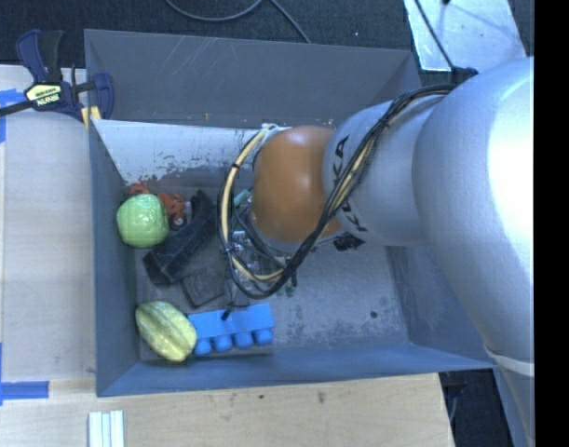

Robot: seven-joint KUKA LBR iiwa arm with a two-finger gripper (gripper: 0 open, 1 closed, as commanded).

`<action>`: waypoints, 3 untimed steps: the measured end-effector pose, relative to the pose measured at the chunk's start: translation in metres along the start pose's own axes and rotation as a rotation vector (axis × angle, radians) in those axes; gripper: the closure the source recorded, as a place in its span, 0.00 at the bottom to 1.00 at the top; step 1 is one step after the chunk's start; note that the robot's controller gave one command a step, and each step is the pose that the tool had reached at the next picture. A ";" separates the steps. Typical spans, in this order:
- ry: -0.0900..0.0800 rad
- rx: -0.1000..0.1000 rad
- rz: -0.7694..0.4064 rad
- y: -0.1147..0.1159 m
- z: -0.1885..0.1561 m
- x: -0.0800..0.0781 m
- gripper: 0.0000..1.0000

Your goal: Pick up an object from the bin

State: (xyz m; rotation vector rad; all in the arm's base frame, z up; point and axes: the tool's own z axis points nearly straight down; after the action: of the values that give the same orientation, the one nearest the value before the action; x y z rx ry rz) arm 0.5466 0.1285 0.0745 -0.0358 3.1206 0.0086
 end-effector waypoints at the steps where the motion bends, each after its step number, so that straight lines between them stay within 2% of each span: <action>1: 0.002 0.000 0.000 0.000 -0.003 0.001 1.00; 2: 0.009 0.003 0.000 -0.001 -0.022 0.002 1.00; 3: 0.008 0.003 0.000 -0.001 -0.045 0.002 1.00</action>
Offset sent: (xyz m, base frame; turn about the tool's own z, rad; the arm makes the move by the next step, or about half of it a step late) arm -0.0001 -0.0001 0.0829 0.0000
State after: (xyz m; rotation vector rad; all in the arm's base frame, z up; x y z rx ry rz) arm 0.5440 0.1273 0.1193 -0.0359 3.1287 0.0045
